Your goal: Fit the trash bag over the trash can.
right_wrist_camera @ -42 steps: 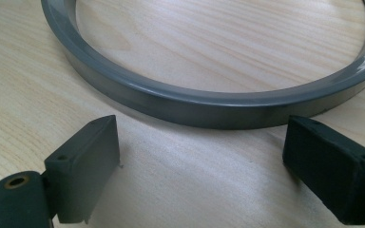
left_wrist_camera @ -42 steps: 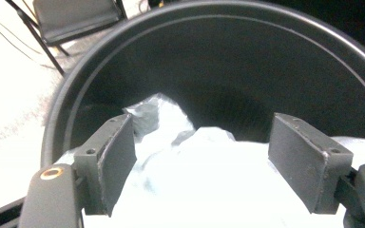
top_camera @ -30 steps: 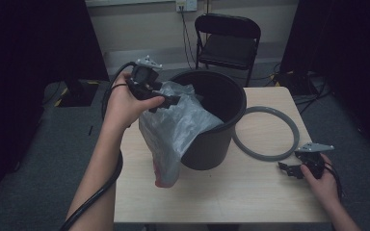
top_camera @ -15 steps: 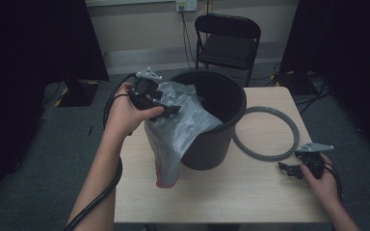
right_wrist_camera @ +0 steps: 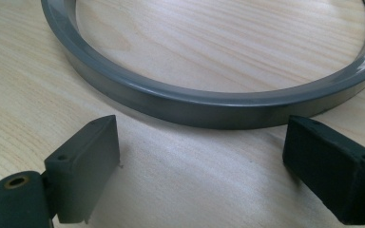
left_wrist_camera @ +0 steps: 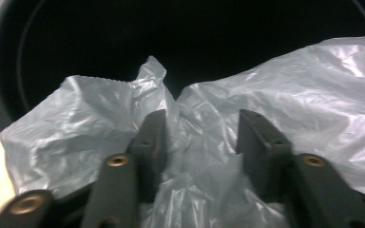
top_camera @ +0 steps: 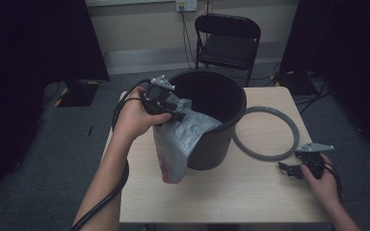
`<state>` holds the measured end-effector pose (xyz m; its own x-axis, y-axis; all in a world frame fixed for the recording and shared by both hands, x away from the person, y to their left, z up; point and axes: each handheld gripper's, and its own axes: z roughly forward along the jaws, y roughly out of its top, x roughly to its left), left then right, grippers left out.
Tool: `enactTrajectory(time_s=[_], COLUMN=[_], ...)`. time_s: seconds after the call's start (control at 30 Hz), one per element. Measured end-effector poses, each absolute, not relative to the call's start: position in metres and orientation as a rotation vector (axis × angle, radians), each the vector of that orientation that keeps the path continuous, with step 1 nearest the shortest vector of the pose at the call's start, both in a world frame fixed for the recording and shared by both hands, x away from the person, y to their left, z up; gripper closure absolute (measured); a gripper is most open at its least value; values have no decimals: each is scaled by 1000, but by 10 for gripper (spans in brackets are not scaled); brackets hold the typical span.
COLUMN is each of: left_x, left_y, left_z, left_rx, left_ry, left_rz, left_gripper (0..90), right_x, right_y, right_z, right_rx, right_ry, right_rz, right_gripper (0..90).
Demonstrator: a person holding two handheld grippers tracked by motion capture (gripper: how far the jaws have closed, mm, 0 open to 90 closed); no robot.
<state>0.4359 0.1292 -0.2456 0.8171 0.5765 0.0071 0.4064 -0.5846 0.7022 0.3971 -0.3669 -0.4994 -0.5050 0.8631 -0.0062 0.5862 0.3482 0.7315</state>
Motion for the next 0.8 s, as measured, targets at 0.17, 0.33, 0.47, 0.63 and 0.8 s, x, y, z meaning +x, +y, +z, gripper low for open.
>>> enactTrajectory(time_s=[0.17,0.33,0.47,0.63,0.8], left_x=[435,434,435,435,438], left_y=[126,122,122,123,120], left_z=[-245,-242,-239,-228,-214], left_rx=[2293,2323,2314,2293,2268], left_ry=[716,726,746,759,767], left_rz=[255,255,255,288,324], left_gripper=[758,848,870,884,888], right_x=[397,397,397,397,397], right_y=[-367,-367,-367,-367,-367], right_z=[-499,-499,-499,-499,-499], right_rx=[1272,1272,1272,1272,1272], right_ry=[2224,2224,2224,2224,2224], right_rz=[963,963,963,963,963], right_gripper=[113,113,113,113,112])
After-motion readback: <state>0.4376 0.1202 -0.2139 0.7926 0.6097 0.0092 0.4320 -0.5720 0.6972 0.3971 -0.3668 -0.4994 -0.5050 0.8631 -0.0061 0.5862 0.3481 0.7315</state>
